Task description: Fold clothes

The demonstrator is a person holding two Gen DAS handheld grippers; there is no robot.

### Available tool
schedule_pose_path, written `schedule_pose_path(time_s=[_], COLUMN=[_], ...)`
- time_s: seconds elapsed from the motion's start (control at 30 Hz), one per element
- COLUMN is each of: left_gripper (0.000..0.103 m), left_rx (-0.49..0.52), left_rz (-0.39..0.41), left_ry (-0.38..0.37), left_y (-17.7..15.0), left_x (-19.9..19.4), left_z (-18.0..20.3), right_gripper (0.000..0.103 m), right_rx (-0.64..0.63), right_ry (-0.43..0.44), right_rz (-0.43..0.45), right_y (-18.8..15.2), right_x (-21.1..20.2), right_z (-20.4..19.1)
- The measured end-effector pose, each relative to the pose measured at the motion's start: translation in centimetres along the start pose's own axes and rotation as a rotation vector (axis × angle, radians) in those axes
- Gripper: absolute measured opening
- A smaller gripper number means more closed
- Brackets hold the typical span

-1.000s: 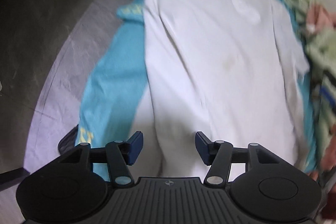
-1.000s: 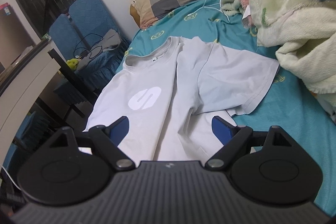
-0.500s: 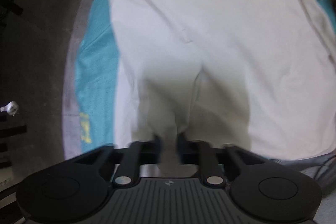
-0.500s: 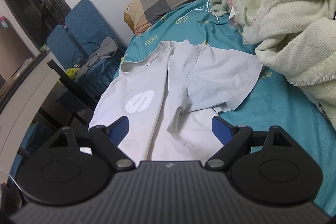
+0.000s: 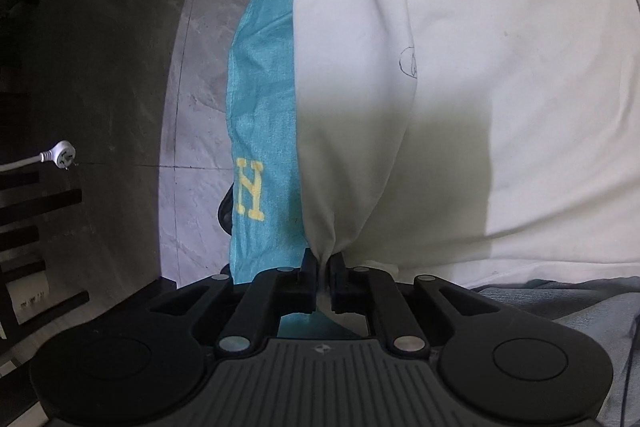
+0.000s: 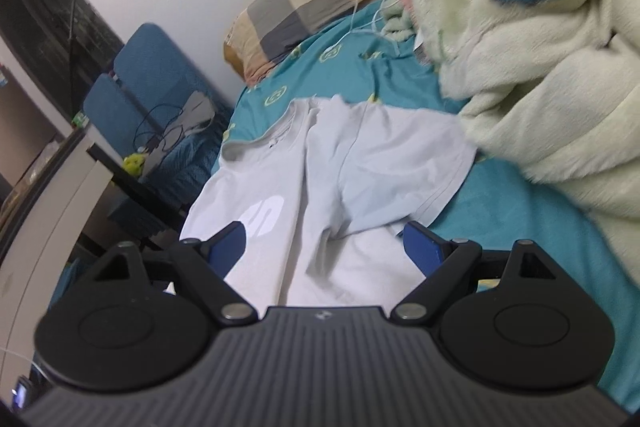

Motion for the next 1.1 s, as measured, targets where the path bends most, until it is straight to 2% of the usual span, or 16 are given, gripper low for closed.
schedule_pose_path(time_s=[0.03, 0.17, 0.2, 0.3, 0.37, 0.53, 0.67, 0.73, 0.83, 0.93, 1.03, 1.07, 1.1], left_gripper=[0.019, 0.053, 0.056, 0.057, 0.058, 0.059, 0.059, 0.059, 0.060, 0.065, 0.076, 0.082, 0.084], left_rx=[0.009, 0.063, 0.067, 0.092, 0.119, 0.111, 0.149, 0.134, 0.081, 0.049, 0.042, 0.033, 0.021], left_rz=[0.015, 0.143, 0.184, 0.321, 0.433, 0.614, 0.730, 0.773, 0.833, 0.905, 0.963, 0.971, 0.975], left_ry=[0.009, 0.057, 0.062, 0.057, 0.025, -0.187, -0.237, -0.256, -0.262, -0.230, -0.191, -0.182, -0.174], left_y=[0.2, 1.0, 1.3, 2.3, 3.1, 5.2, 7.5, 8.7, 11.1, 13.1, 13.2, 13.0, 12.9], left_x=[-0.5, -3.4, -4.4, -7.7, -9.8, -13.7, -14.6, -13.0, -9.4, -6.7, -1.3, 0.1, 1.1], left_z=[0.5, 1.9, 2.4, 4.9, 7.7, 16.1, 21.3, 22.3, 21.5, 20.2, 18.8, 18.3, 17.9], right_gripper=[0.087, 0.087, 0.087, 0.087, 0.087, 0.087, 0.087, 0.087, 0.087, 0.087, 0.087, 0.087, 0.087], right_rx=[0.003, 0.002, -0.006, -0.002, 0.003, 0.020, 0.013, -0.008, -0.044, -0.079, -0.109, -0.117, -0.121], right_ry=[0.001, 0.013, 0.014, 0.013, 0.010, -0.001, -0.009, -0.004, 0.006, 0.020, 0.032, 0.033, 0.034], right_rz=[0.000, -0.006, 0.004, 0.037, 0.046, 0.022, 0.002, -0.003, 0.009, 0.022, 0.030, 0.032, 0.033], right_y=[0.5, 2.5, 3.0, 3.9, 4.1, 3.3, 2.1, 1.7, 1.3, 1.0, 0.7, 0.6, 0.4], right_x=[-0.2, -1.1, -1.4, -2.2, -2.4, -1.9, -1.6, -1.6, -1.6, -1.5, -1.3, -1.2, -1.0], right_z=[0.4, 1.9, 2.0, 2.4, 2.7, 2.9, 2.7, 2.4, 1.6, 0.8, 0.2, 0.0, -0.1])
Point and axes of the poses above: each gripper's, at about its wrist camera, not at the fingertips, and x roughly the way its jaws point, z to its right, y to its top, the point moved 7 cm from there along x, roughly the way its jaws point, and after that the axes turned 13 degrees about z, right-handed, at the moved point
